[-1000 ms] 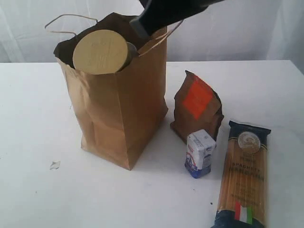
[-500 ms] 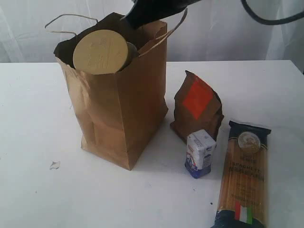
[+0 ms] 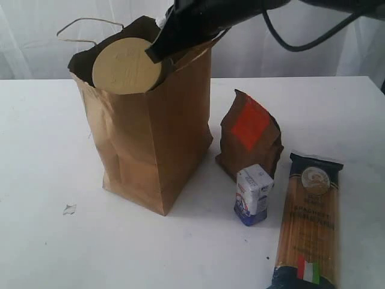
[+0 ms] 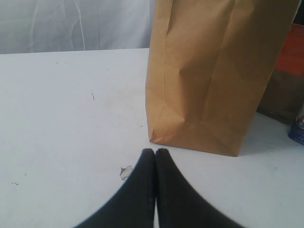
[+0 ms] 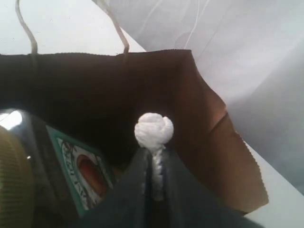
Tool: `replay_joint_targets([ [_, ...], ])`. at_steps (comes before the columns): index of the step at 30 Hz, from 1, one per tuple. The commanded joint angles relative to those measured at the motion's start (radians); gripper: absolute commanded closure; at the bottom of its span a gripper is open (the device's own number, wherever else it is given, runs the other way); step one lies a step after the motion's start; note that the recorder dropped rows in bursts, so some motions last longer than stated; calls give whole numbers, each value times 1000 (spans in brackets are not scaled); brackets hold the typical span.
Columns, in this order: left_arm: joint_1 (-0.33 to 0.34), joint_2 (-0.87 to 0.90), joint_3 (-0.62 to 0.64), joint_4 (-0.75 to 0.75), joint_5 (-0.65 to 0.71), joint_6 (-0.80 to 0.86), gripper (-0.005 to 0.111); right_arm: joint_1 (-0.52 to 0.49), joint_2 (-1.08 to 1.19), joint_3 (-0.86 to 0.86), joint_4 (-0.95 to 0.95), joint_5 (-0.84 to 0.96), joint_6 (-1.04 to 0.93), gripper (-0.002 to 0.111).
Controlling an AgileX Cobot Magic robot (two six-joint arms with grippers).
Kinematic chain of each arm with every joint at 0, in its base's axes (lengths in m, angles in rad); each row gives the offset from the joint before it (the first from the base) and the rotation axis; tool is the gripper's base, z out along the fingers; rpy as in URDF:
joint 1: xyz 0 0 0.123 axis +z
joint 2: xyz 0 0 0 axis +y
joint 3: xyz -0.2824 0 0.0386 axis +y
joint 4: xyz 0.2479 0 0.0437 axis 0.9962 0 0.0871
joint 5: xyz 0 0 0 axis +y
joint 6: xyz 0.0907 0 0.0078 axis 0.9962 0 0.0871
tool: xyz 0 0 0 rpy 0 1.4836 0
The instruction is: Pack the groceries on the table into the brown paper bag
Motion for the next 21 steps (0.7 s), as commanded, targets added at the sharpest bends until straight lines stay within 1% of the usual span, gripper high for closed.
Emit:
replay_joint_targets([
  [1, 2, -4, 3, 1, 0, 0, 107, -14, 10, -4, 0, -46, 5, 103],
  [6, 2, -4, 3, 1, 0, 0, 107, -28, 20, -4, 0, -62, 29, 103],
  [8, 2, -4, 3, 1, 0, 0, 107, -32, 23, -4, 0, -60, 29, 100],
  [9, 2, -4, 3, 1, 0, 0, 107, -32, 23, -4, 0, -60, 29, 97],
  [12, 2, -4, 3, 1, 0, 0, 107, -32, 23, -15, 0, -46, 29, 81],
  [13, 2, -4, 3, 1, 0, 0, 107, -32, 23, -23, 0, -40, 29, 73],
  [15, 2, -4, 3, 1, 0, 0, 107, -32, 23, -35, 0, -31, 29, 62],
  [16, 2, -4, 3, 1, 0, 0, 107, -32, 18, -38, 0, -33, 29, 59],
  [21, 2, -4, 3, 1, 0, 0, 107, -32, -11, -49, 0, -35, 29, 58],
])
